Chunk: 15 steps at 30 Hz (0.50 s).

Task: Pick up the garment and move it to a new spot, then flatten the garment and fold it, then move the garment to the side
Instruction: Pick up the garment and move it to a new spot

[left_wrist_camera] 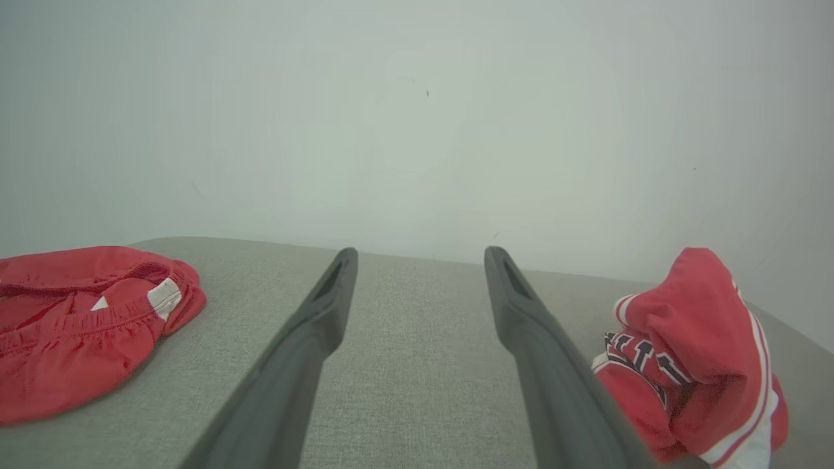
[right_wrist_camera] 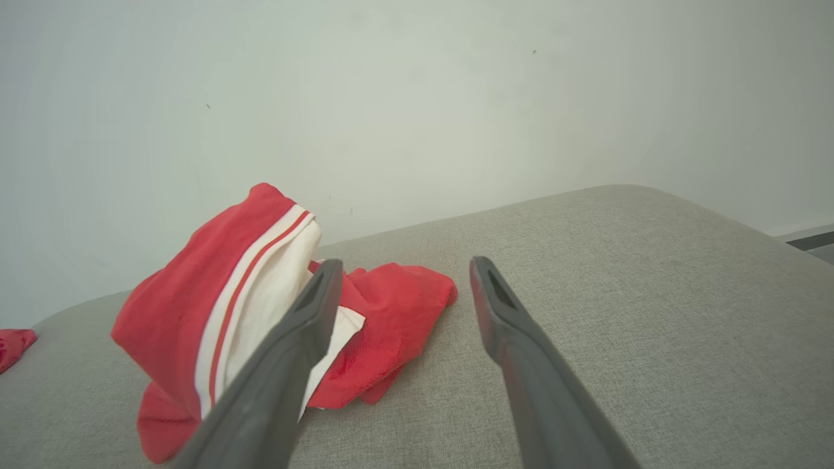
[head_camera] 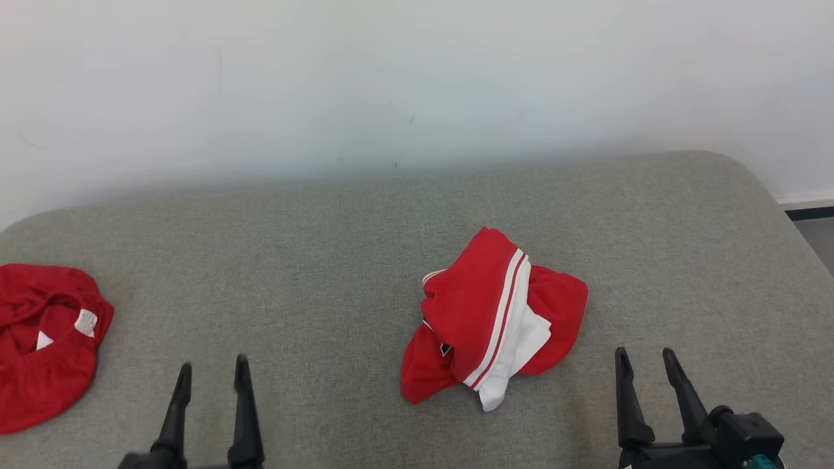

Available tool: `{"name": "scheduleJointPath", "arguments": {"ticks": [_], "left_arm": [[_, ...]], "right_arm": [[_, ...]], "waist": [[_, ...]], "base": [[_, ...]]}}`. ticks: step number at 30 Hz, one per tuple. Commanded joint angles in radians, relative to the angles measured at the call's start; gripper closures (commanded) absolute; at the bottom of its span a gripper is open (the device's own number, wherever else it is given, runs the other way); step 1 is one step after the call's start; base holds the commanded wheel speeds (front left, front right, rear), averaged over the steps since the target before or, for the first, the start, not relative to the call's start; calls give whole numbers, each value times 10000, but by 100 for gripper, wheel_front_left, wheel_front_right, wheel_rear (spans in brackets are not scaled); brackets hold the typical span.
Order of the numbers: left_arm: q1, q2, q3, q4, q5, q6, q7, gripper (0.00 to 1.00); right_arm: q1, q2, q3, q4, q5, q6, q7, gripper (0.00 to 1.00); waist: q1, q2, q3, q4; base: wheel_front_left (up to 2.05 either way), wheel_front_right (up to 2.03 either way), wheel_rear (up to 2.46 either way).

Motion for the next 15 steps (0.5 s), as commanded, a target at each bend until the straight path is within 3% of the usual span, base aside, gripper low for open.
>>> {"name": "scheduleJointPath", "arguments": {"ticks": [1,7,15], "left_arm": [[376,-45,217,-21,417,-124,-30,0],[1112,-105,637,469,1446,-400,-32,0],[1337,-161,931,1072,1508,-644,-33,0]], "right_arm": [[192,18,17,-3,-177,-21,-6,0],[538,13,114,76,-585,-21,-6,0],[778,16,187,234,-833,-21,-6,0]], "waist": [[1,0,-30,19],[1,0,-94,46],[1,0,-74,25]], "base": [[0,0,0],[0,0,0],[0,0,0]]}}
